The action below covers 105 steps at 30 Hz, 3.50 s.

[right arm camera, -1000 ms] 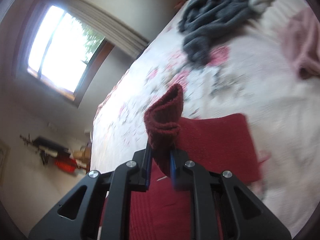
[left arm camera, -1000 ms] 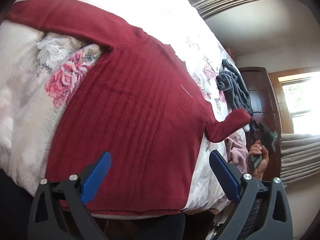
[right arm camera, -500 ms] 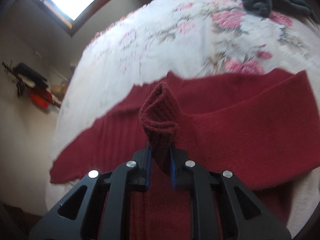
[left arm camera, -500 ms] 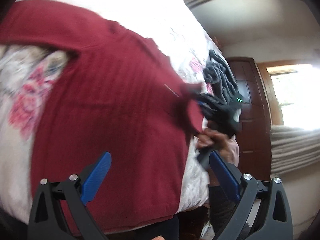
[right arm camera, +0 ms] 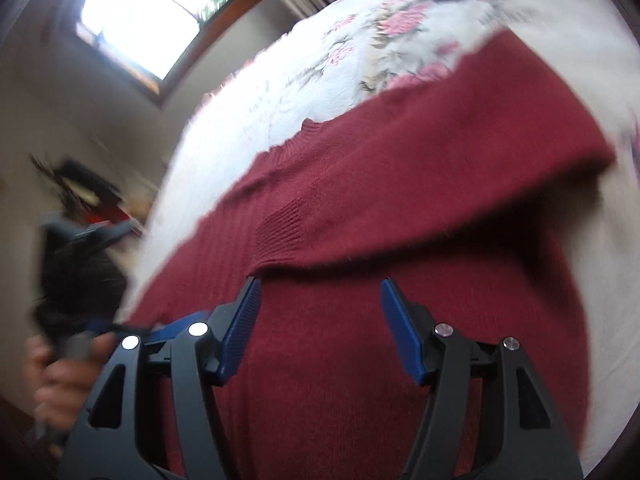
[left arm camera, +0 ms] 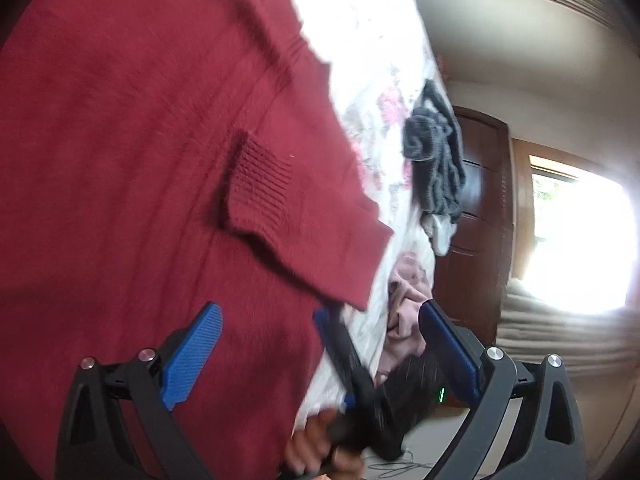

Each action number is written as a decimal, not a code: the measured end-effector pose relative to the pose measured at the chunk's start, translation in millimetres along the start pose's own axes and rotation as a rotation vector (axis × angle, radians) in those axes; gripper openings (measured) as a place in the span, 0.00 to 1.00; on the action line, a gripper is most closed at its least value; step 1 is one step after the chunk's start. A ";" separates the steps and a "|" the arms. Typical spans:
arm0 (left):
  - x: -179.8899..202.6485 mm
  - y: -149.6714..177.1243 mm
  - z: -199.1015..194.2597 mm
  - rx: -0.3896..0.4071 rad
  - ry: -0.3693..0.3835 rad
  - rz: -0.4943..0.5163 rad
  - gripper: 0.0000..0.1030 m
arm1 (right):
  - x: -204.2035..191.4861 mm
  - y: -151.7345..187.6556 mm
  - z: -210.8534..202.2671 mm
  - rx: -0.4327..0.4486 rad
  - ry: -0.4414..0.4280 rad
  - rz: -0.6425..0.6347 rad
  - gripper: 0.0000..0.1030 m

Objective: Fold small clothes
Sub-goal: 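Fold the held sleeve across the sweater body with the right gripper, then grasp the other sleeve cuff with the left gripper and lift it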

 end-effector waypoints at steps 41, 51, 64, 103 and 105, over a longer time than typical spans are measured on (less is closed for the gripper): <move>20.3 -110.8 -107.6 0.269 -0.431 0.303 0.10 | -52.7 51.4 48.3 -0.161 -0.375 -0.031 0.47; -31.3 -98.3 -117.7 0.422 -0.544 0.229 0.36 | -46.4 48.5 51.6 -0.165 -0.366 -0.012 0.47; -55.8 -98.2 -113.4 0.344 -0.434 0.142 0.42 | -37.7 69.1 29.4 -0.232 -0.294 -0.064 0.41; -188.4 -39.4 -496.4 0.927 -0.213 -0.099 0.07 | -187.1 139.9 -86.4 -0.303 -0.100 -0.201 0.59; -133.5 -34.7 -488.4 0.930 -0.191 0.040 0.07 | -182.2 134.5 -92.0 -0.274 -0.087 -0.185 0.59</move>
Point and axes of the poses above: each gripper's, at about its wrist camera, not at the fingertips, and z roughly the way its jaws point, x to its right, y to its underside, the point moved 2 cm from there along z, roughly the way its jaws point
